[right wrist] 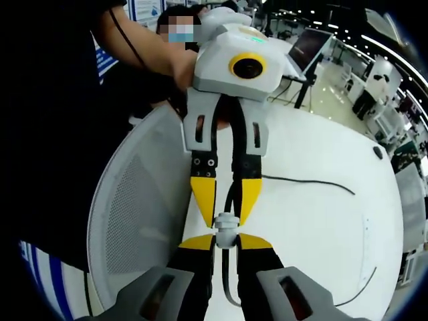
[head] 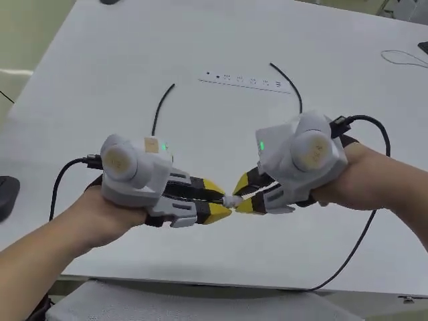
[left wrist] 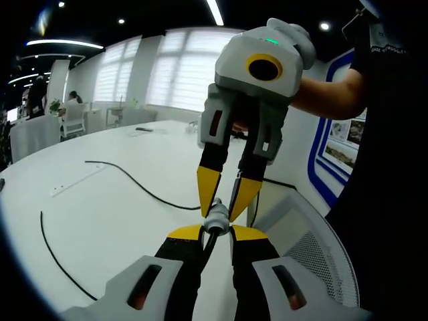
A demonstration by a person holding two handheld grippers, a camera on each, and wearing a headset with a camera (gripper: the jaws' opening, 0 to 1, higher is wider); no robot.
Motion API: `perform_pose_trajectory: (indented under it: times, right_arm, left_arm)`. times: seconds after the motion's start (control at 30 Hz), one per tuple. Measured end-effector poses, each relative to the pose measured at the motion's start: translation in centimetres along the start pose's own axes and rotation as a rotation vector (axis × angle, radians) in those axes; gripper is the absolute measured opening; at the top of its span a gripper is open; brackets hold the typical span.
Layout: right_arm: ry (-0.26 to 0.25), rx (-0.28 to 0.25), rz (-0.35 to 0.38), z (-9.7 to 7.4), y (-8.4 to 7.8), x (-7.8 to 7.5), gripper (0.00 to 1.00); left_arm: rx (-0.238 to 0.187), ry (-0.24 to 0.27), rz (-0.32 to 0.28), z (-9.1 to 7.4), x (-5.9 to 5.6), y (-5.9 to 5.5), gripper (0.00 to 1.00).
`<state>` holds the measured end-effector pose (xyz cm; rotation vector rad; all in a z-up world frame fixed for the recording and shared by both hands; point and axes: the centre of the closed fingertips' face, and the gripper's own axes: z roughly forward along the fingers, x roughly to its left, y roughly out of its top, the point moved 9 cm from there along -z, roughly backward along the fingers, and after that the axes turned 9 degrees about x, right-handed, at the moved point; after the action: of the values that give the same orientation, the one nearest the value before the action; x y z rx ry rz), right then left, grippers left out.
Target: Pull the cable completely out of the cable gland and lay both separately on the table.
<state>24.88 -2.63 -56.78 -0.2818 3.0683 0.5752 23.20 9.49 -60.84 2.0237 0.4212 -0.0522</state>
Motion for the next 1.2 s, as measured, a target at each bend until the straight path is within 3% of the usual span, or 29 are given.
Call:
perform_pose_trajectory:
  times: [0.27,0.37,0.43,0.63,0.9,0.97,1.1,1.2]
  right_arm:
    - [-0.026,-0.008,-0.026,-0.1,-0.4,-0.2,0.07]
    - [-0.038,-0.014,-0.036,-0.1,-0.6,-0.3,0.07]
    - [-0.045,-0.014,-0.038,0.0,-0.7,-0.4,0.07]
    - [-0.046,-0.022,-0.045,0.1,-0.9,-0.5,0.07]
    - [-0.035,-0.025,-0.048,0.1,-1.2,-0.8,0.07]
    - [-0.045,-0.035,-0.056,0.2,-1.3,-0.9,0.08]
    - [-0.053,-0.084,-0.049,0.2,-1.6,-1.1,0.08]
    - [-0.054,-0.127,0.041,-0.1,-1.9,-1.6,0.11]
  left_arm:
    - [-0.01,0.0,-0.028,0.3,0.3,0.3,0.16]
    - [-0.009,-0.006,-0.077,0.4,0.6,0.3,0.16]
    - [-0.012,0.003,-0.057,0.5,0.6,0.3,0.16]
    - [-0.018,-0.006,-0.096,0.6,0.9,0.4,0.16]
    - [-0.019,0.009,-0.057,0.8,0.9,0.4,0.15]
    - [-0.016,0.027,-0.036,0.7,1.1,0.4,0.15]
    - [-0.019,0.022,-0.049,0.6,1.3,0.4,0.15]
    - [-0.03,0.021,-0.049,0.4,1.4,0.6,0.15]
